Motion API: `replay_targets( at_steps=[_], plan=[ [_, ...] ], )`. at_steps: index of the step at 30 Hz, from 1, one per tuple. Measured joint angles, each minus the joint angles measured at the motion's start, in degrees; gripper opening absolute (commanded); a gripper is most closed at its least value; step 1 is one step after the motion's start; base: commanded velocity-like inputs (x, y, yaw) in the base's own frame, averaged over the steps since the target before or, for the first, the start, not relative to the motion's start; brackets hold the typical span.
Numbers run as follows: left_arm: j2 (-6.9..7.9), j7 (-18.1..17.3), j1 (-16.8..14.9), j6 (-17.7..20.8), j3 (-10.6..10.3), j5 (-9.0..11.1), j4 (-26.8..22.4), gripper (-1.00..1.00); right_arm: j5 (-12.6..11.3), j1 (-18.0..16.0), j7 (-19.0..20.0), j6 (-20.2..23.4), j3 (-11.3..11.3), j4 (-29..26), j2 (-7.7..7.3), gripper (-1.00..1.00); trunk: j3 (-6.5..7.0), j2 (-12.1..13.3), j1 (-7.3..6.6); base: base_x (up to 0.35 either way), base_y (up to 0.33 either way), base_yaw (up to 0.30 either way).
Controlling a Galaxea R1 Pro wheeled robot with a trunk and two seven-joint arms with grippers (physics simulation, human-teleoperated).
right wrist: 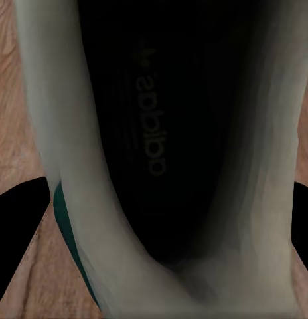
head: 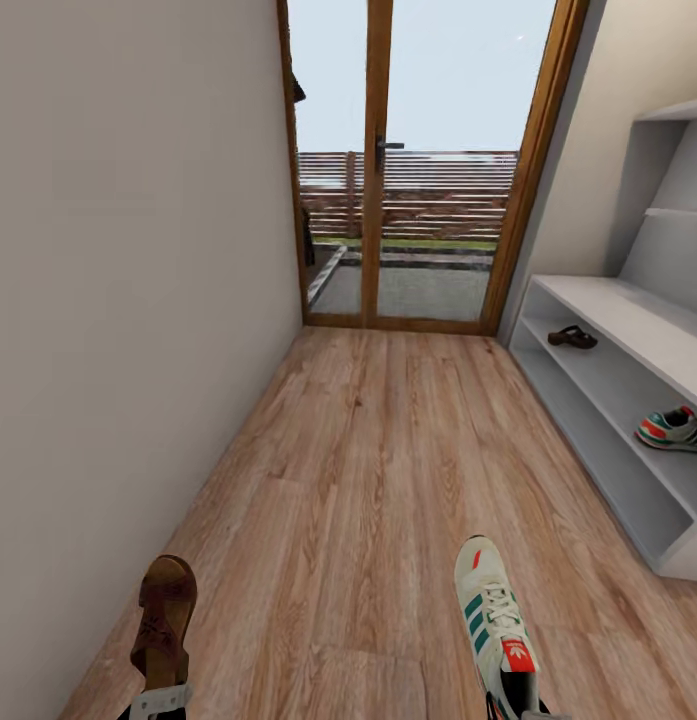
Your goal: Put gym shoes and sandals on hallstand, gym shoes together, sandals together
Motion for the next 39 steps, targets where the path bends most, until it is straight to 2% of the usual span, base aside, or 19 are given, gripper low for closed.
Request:
replay_targets(
  at_steps=[6, 16, 30, 39],
  plan=[
    [0.00, 0.0, 0.0, 0.0, 0.0, 0.0, 0.0, -1.00, 0.0, 0.0, 0.0, 0.0, 0.0, 0.0, 0.02, -1.00, 0.00, 0.0, 0.00, 0.339, 0.000, -0.044],
    [0.00, 0.0, 0.0, 0.0, 0.0, 0.0, 0.0, -1.00, 0.0, 0.0, 0.0, 0.0, 0.0, 0.0, 0.01, -1.00, 0.00, 0.0, 0.00, 0.339, 0.000, -0.220],
    [0.00, 0.0, 0.0, 0.0, 0.0, 0.0, 0.0, -1.00, 0.0, 0.0, 0.0, 0.0, 0.1, 0.0, 0.06, -1.00, 0.00, 0.0, 0.00, 0.339, 0.000, -0.027],
    [0.00, 0.0, 0.0, 0.0, 0.0, 0.0, 0.0, -1.00, 0.0, 0.0, 0.0, 0.0, 0.1, 0.0, 0.07, -1.00, 0.00, 0.0, 0.00, 0.339, 0.000, -0.226]
  ],
)
